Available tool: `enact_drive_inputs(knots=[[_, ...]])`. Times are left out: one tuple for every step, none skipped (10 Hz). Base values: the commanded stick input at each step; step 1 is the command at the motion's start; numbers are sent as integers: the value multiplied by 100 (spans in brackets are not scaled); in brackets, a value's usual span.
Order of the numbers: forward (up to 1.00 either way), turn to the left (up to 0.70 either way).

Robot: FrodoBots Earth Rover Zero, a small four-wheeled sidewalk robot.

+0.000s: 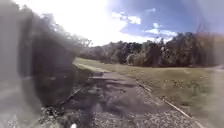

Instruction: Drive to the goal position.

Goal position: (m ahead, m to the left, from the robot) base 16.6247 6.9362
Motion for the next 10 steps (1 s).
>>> enact_drive_inputs(knots=[[100,0],[100,0],[100,0],[100,0],[100,24],[100,30],[100,17],[100,9],[100,0],[100,0]])
